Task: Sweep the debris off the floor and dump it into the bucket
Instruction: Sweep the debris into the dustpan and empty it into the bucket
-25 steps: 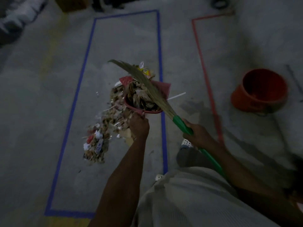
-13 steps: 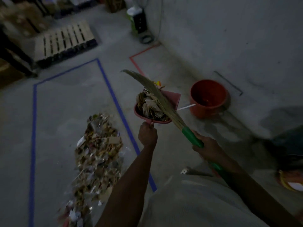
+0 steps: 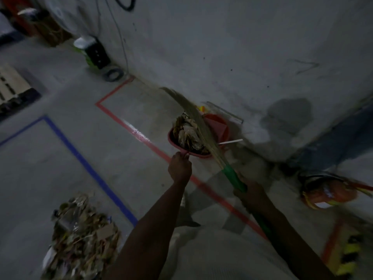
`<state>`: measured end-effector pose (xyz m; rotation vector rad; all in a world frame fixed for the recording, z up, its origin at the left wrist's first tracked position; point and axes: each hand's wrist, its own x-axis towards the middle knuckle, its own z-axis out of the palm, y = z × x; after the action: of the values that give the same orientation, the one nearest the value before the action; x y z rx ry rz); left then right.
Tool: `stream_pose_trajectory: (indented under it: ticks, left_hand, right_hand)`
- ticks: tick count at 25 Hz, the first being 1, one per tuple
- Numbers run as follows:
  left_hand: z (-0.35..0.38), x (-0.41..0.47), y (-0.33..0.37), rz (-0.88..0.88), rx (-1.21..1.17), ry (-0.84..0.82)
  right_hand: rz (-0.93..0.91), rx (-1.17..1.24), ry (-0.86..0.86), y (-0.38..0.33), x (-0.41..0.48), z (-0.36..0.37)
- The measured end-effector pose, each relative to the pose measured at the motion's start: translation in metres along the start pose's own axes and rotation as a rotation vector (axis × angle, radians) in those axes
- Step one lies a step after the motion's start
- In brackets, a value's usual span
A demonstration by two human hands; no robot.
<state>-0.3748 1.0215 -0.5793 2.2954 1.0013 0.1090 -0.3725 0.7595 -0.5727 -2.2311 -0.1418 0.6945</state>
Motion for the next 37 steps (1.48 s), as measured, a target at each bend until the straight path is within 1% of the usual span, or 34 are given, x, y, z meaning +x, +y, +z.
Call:
stream_pose_trajectory:
  ticks: [7, 11, 13, 17, 20, 25, 27, 30, 34, 37]
  left_hand:
    - [0.015, 0.128, 0.035, 0.168, 0.090, -0.179]
    - [0.025, 0.184, 0.044, 0.233, 0.177, -0.240]
    - [0.034, 0.210, 0.046, 0.249, 0.232, -0.271]
    - [0.062, 0.255, 0.054, 0.222, 0.346, -0.386]
    - [0.099, 0.286, 0.062, 0.208, 0.406, -0.463]
    - [0.177, 0.343, 0.077, 0.182, 0.569, -0.582]
    - [0.208, 0.374, 0.083, 0.195, 0.626, -0.618]
    - [0.238, 0.405, 0.088, 0.244, 0.750, -0.670]
    - [0.258, 0.416, 0.085, 0.207, 0.851, -0.753]
    - [0.253, 0.412, 0.085, 0.189, 0.871, -0.760]
  right_hand:
    - [0.179, 0.195, 0.148, -0.040, 0.075, 0.017]
    - [0.208, 0.133, 0.139, -0.055, 0.112, 0.031]
    - [0.240, 0.154, 0.132, -0.062, 0.132, 0.035]
    - [0.331, 0.214, 0.108, -0.071, 0.172, 0.036]
    - [0.436, 0.257, 0.078, -0.066, 0.212, 0.032]
    - [0.536, 0.251, -0.022, -0.042, 0.297, 0.024]
    - [0.577, 0.190, -0.025, -0.028, 0.339, 0.021]
    - [0.579, 0.098, -0.056, -0.019, 0.384, 0.014]
    - [0.587, 0.018, -0.122, -0.016, 0.412, 0.007]
    - [0.585, -0.020, -0.130, -0.021, 0.408, 0.004]
